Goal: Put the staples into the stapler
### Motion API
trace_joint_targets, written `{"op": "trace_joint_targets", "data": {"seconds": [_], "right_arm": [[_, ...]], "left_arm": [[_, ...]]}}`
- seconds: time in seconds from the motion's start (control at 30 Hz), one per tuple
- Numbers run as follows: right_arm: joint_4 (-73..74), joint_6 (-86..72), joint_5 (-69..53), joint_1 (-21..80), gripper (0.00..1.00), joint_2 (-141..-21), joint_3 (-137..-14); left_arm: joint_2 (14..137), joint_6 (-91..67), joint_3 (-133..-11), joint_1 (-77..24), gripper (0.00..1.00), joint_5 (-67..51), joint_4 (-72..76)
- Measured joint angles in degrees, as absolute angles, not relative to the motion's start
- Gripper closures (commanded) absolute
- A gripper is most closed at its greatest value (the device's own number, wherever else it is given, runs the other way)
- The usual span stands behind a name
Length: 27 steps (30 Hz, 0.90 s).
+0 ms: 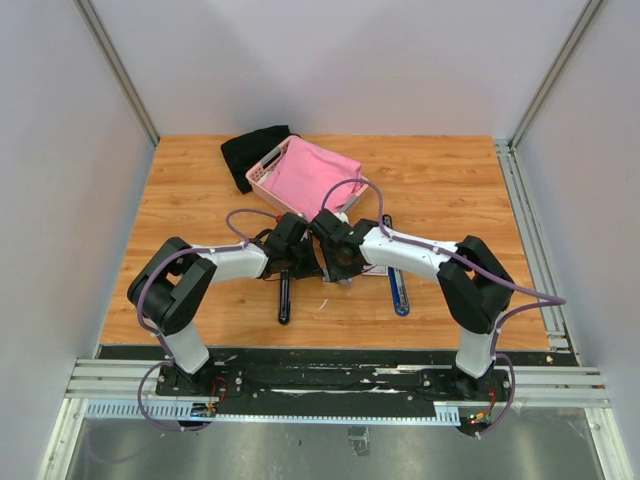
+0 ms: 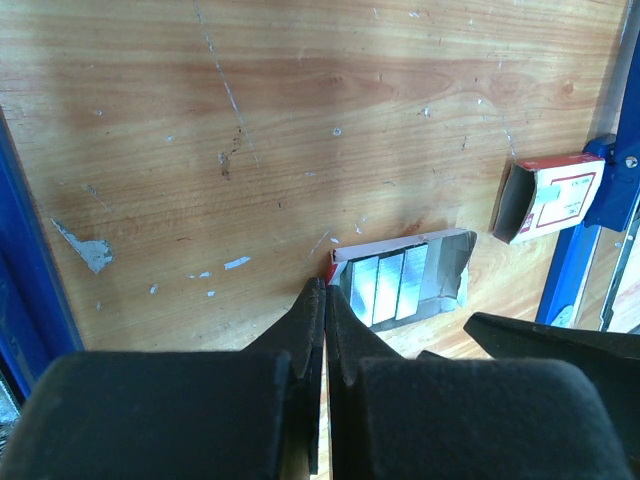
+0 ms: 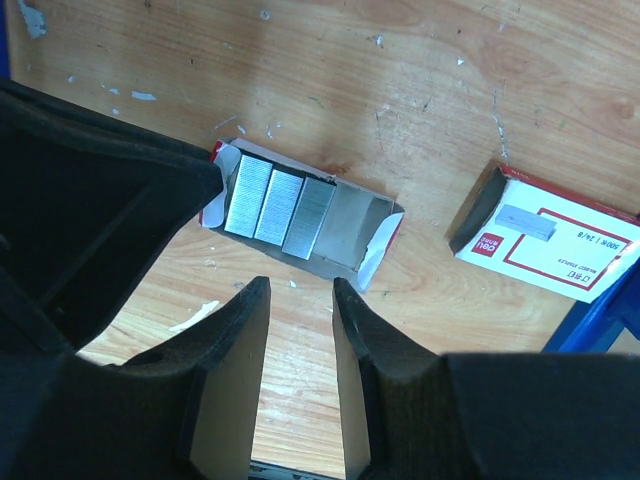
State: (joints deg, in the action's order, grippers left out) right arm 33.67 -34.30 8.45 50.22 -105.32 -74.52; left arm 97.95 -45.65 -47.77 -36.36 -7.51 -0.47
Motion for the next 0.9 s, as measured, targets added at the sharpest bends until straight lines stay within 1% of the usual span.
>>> {"op": "trace_joint_targets", "data": {"seconds": [0.4, 0.63, 0.9], "right_arm": [[32.77, -34.26, 8.43, 50.19, 0.68, -107.33, -74.85], [32.73, -34.22, 8.51, 50.19, 0.70, -108.12, -75.66], [32.71, -33.95, 9.06, 50.13, 0.69, -108.92, -76.34]], "left_arm": [[97.95, -45.69, -47.77, -36.12, 1.00, -8.01, -0.51], [97.97, -45.69, -47.77, -35.70, 1.00, -8.32, -0.58], [98.00, -45.71, -47.77, -35.35, 1.00, -8.71, -0.64]]}}
